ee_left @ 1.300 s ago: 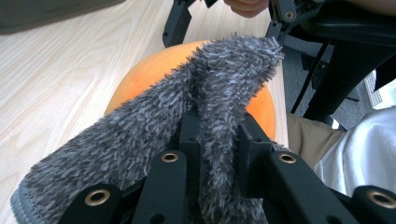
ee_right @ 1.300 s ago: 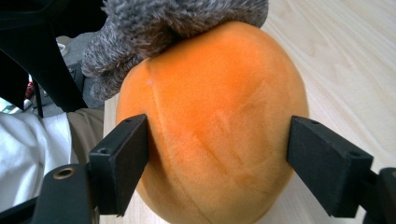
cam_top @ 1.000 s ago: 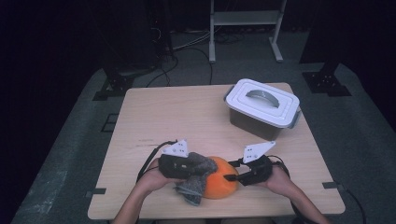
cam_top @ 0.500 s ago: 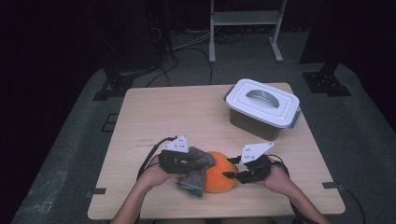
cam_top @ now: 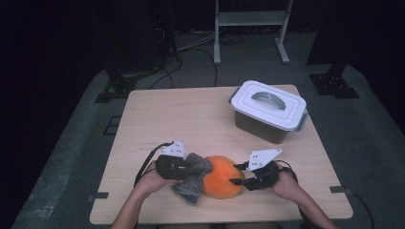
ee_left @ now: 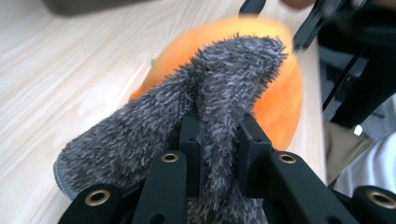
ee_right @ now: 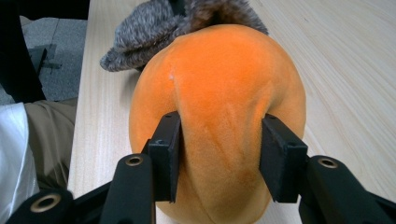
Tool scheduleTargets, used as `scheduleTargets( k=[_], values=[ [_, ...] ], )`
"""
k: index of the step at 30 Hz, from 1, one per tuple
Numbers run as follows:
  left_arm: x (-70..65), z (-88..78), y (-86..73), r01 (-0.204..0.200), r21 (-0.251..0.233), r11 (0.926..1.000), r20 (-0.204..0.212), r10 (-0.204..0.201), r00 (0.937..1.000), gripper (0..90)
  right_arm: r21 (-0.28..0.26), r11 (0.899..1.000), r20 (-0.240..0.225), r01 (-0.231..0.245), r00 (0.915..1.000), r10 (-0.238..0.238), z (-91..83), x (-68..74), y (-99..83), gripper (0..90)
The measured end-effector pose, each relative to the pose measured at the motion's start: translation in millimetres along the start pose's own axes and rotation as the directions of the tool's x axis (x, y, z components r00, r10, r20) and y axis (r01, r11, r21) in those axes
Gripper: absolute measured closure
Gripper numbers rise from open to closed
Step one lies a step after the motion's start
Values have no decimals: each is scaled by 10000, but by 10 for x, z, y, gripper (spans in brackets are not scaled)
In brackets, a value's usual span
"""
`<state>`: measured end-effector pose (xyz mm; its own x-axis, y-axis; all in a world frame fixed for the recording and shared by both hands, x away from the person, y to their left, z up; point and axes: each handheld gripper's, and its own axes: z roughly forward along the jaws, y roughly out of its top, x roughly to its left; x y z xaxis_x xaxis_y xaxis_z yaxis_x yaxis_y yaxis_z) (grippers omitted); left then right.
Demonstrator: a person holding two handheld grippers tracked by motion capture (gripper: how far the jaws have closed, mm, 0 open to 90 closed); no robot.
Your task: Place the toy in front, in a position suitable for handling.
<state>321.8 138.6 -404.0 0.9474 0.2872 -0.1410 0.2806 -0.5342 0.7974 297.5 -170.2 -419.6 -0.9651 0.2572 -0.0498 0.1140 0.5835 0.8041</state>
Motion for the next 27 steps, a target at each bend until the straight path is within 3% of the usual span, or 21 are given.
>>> scheduleTargets(
  k=[8,10,14,17,27],
  values=[
    [-109,39,254,-619,-184,9979,194,622,9979,752,94,9983,-218,577,9981,-575,63,104,54,525],
    [-111,61,233,-575,-101,9983,228,577,9981,752,86,9990,-239,442,9987,-439,63,98,42,498],
    [-125,93,146,-456,-57,9989,303,458,9985,753,62,9999,-342,-86,9994,88,56,54,25,327],
    [-149,77,92,-451,-92,9989,379,454,9982,753,44,9993,-534,-377,9979,378,47,12,28,262],
    [-226,52,33,-554,-36,9985,620,555,9965,753,372,9942,-1131,-1006,9881,1042,146,-53,1,209]
  ],
)
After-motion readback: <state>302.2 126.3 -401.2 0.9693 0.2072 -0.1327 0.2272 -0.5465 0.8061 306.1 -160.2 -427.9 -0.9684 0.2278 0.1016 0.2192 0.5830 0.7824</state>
